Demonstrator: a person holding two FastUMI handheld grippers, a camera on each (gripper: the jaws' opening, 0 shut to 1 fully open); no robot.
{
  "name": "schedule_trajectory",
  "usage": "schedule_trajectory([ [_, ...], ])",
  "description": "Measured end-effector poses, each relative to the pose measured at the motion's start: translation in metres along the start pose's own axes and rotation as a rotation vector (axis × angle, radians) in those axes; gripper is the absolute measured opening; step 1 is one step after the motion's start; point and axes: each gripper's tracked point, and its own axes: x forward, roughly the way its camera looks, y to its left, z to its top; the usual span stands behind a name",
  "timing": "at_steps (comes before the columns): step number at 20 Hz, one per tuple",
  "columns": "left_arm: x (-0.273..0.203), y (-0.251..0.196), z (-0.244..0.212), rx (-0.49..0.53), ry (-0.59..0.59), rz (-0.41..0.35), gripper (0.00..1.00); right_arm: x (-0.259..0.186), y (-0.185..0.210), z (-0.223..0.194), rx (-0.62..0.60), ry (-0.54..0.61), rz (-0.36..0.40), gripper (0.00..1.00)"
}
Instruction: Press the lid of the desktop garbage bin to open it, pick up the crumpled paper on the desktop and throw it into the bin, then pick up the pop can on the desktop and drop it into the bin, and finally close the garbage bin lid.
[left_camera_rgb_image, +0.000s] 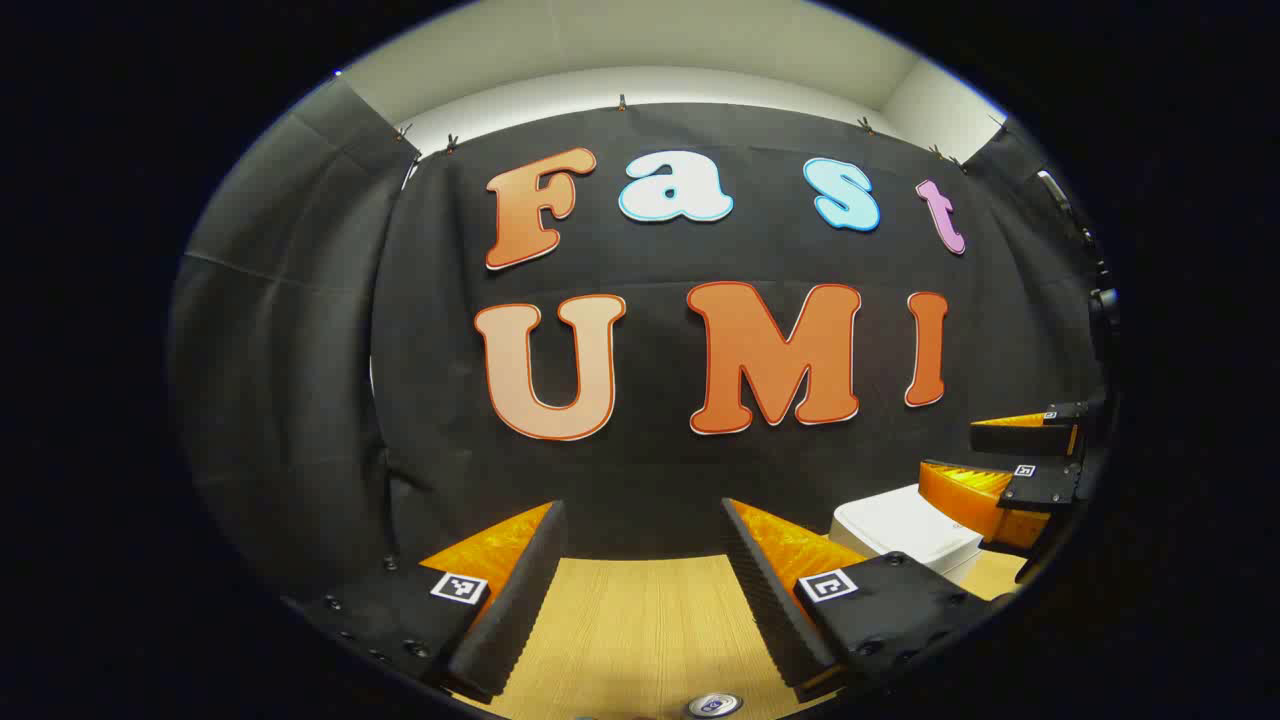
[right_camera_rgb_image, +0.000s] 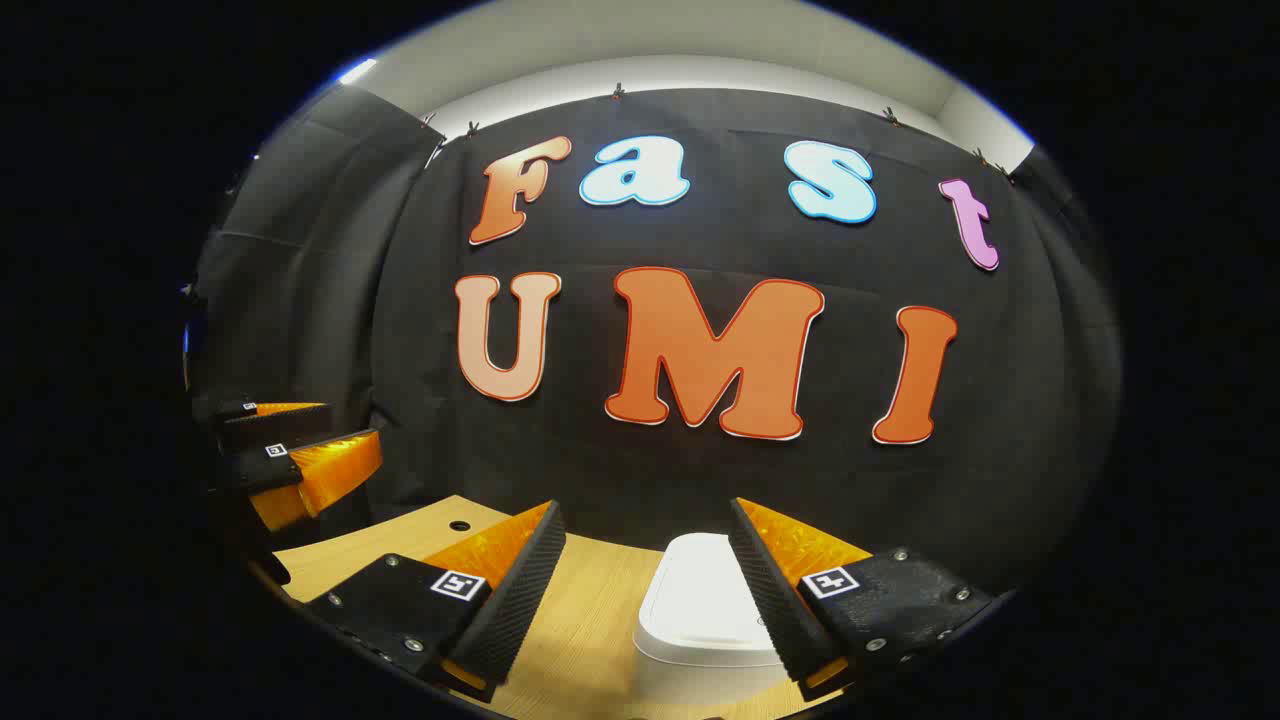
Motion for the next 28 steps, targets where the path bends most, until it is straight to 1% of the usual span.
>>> schedule_trajectory([
  [4, 0.001, 0.000, -0.001, 0.000, 0.001, -0.004, 0.97, -0.001, -0.003, 0.000, -0.003, -0.002, -0.007, 0.99],
  [5, 0.001, -0.001, 0.000, 0.000, 0.001, -0.005, 0.99, 0.000, -0.005, 0.000, -0.003, -0.002, -0.009, 0.99],
  [7, 0.001, -0.001, 0.000, 0.003, 0.001, -0.006, 0.99, -0.001, -0.007, 0.000, -0.001, -0.001, -0.012, 0.99],
  [8, 0.000, -0.001, 0.000, 0.005, 0.001, -0.005, 0.95, -0.002, -0.006, -0.001, 0.002, 0.003, -0.011, 0.99],
  [11, 0.001, -0.001, 0.000, 0.004, 0.002, -0.008, 0.95, -0.002, -0.007, -0.003, 0.004, 0.009, -0.016, 0.98],
  [12, 0.001, -0.001, -0.001, 0.003, 0.004, -0.009, 0.97, -0.002, -0.010, -0.003, 0.002, 0.010, -0.020, 0.98],
  [13, 0.001, -0.001, -0.001, 0.003, 0.004, -0.009, 0.95, -0.002, -0.011, -0.001, 0.001, 0.008, -0.024, 0.99],
  [14, 0.001, -0.001, -0.001, 0.004, 0.004, -0.008, 0.95, -0.003, -0.013, -0.001, 0.001, 0.005, -0.025, 0.98],
  [16, 0.001, -0.002, -0.001, 0.007, 0.002, -0.007, 0.99, 0.000, -0.018, 0.002, 0.000, 0.001, -0.032, 0.98],
  [17, 0.001, -0.002, 0.000, 0.009, 0.001, -0.007, 0.97, 0.000, -0.020, 0.003, -0.002, 0.001, -0.036, 0.98],
  [20, 0.002, -0.002, -0.001, 0.010, 0.003, -0.008, 0.97, 0.001, -0.033, 0.001, -0.015, 0.016, -0.057, 0.96],
  [21, 0.002, -0.002, -0.002, 0.010, 0.006, -0.007, 0.97, 0.002, -0.035, -0.001, -0.019, 0.031, -0.058, 0.93],
  [22, 0.002, -0.001, -0.002, 0.009, 0.010, -0.003, 0.99, 0.003, -0.040, -0.005, -0.022, 0.046, -0.067, 0.91],
  [23, 0.002, 0.000, -0.003, 0.008, 0.014, 0.005, 0.99, 0.003, -0.044, -0.007, -0.027, 0.056, -0.076, 0.81],
  [24, 0.003, 0.000, -0.003, 0.006, 0.015, 0.009, 0.99, 0.004, -0.051, -0.009, -0.035, 0.060, -0.093, 0.77],
  [25, 0.003, 0.000, -0.004, 0.005, 0.020, 0.012, 0.99, 0.003, -0.056, -0.009, -0.041, 0.060, -0.105, 0.70],
  [26, 0.003, 0.001, -0.005, 0.004, 0.024, 0.016, 0.97, 0.003, -0.058, -0.011, -0.044, 0.062, -0.114, 0.65],
  [28, 0.004, 0.001, -0.006, 0.000, 0.032, 0.018, 0.97, 0.006, -0.062, -0.014, -0.039, 0.075, -0.112, 0.48],
])
